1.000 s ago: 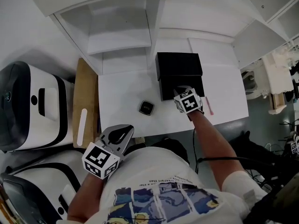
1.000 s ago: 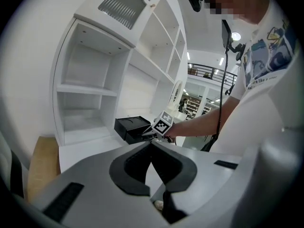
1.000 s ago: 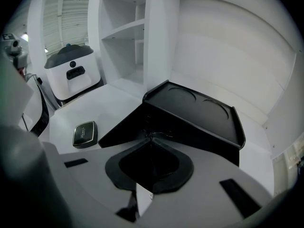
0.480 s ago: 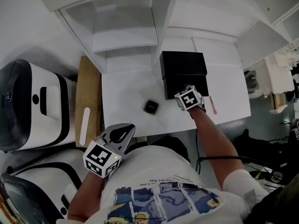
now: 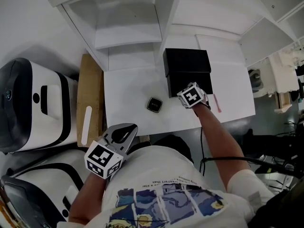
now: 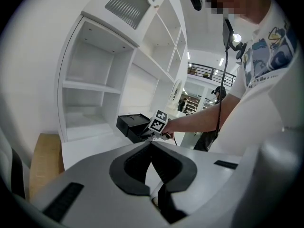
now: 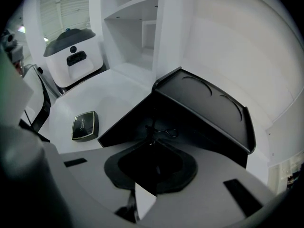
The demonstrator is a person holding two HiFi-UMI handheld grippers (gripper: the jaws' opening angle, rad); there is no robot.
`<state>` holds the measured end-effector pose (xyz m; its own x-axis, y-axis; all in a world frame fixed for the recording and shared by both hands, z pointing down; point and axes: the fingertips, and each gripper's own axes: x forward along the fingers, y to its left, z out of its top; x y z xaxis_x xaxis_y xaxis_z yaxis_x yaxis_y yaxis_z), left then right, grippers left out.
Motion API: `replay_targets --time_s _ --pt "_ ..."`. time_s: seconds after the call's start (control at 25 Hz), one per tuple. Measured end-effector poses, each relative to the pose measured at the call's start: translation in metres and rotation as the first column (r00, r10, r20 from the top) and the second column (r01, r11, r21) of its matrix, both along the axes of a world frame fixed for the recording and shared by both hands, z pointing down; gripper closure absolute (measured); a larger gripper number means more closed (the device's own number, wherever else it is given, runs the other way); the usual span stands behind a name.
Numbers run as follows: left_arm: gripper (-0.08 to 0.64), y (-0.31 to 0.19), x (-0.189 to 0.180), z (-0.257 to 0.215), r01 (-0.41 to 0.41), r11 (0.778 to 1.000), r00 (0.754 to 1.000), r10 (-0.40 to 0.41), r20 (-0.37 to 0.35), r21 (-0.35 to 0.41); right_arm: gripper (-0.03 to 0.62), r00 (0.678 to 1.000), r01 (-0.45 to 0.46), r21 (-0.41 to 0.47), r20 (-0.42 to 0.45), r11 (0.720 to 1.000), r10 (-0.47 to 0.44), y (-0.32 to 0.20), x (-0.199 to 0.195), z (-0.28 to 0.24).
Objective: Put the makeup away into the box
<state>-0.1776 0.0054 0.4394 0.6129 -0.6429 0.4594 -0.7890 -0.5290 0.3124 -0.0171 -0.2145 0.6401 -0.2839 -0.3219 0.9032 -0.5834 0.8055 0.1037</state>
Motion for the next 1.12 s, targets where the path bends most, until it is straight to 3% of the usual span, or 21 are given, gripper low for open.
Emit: replay_targets --time_s 0.24,0.6,0.84,1.12 --pt "0.546 0.004 0.002 0.001 -0.008 1.0 1.0 0.008 -0.004 0.001 0.517 0.998 0.003 0.01 0.057 1.0 -0.004 0.006 0.001 -0.005" --pt "0.546 -0.005 0.018 0.002 -0.062 0.998 0.998 0.063 -0.017 0.011 0.509 0.98 0.013 0.107 0.195 0.994 -0.034 0.031 -0.001 -0.067" --pt "0.546 -0.012 0.03 0.003 -0.103 0.995 0.994 0.103 -0.022 0.011 0.509 0.969 0.044 0.089 0.237 0.995 -0.064 0.069 -0.009 -0.074" --pt "0.546 -0.017 0.043 0.002 -0.147 0.989 0.988 0.148 -0.036 0.013 0.509 0.959 0.005 0.052 0.281 0.999 -0.02 0.108 -0.003 -0.073"
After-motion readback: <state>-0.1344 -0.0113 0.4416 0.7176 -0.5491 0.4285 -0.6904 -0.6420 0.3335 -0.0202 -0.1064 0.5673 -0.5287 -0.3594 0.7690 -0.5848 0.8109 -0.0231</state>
